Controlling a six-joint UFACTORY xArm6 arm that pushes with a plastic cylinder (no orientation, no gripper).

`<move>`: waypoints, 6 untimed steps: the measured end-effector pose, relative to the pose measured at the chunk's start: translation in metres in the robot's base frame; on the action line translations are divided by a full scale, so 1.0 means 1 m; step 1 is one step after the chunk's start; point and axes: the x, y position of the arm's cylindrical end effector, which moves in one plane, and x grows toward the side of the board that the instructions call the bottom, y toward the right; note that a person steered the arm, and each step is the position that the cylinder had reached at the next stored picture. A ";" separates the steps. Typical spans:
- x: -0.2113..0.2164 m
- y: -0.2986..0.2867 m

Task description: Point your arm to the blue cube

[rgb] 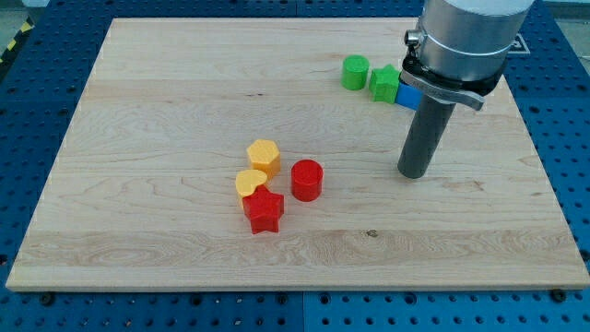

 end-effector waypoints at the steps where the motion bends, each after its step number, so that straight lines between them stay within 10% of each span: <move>1: -0.001 0.006; 6: -0.056 0.105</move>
